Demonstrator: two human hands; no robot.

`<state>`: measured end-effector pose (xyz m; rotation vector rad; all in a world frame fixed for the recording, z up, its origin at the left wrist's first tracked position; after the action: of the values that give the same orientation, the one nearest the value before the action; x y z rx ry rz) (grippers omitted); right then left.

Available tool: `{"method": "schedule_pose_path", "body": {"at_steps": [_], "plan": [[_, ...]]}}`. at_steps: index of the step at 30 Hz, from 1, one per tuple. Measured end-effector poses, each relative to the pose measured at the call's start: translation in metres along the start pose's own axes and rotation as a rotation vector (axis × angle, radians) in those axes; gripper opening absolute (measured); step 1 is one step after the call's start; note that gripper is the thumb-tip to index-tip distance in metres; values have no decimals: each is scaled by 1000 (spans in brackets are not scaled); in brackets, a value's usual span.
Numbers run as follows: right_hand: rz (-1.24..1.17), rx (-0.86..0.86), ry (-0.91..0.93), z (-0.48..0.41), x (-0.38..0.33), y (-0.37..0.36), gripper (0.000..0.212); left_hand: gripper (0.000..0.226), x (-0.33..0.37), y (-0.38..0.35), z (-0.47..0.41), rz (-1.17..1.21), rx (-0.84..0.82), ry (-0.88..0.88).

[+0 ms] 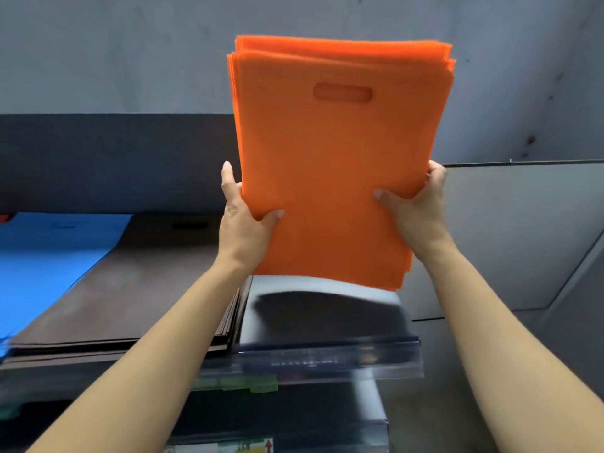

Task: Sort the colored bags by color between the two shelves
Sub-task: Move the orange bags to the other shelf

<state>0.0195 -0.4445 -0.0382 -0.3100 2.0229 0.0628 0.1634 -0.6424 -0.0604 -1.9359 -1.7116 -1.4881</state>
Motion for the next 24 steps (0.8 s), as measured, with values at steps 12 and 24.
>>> {"method": "schedule_pose_path", "body": {"at_steps": [12,24], "plan": [[137,41,142,-1,-18,-12,59,76,23,0,5,-88,112,-63],[169,-18,188,21,-13,-11,100,97,28,6,24,-140,71,-160]]}}
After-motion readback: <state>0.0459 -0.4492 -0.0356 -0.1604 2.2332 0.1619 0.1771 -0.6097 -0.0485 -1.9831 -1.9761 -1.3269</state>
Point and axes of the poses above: each hand's wrist, its own z-axis away from the middle knuckle, its own y-axis out of the back of the hand, x = y × z, the point moved 3 cm from there along -z, towards the middle knuckle, and after that the axes turned 12 degrees about -z, right-handed, at the moved point
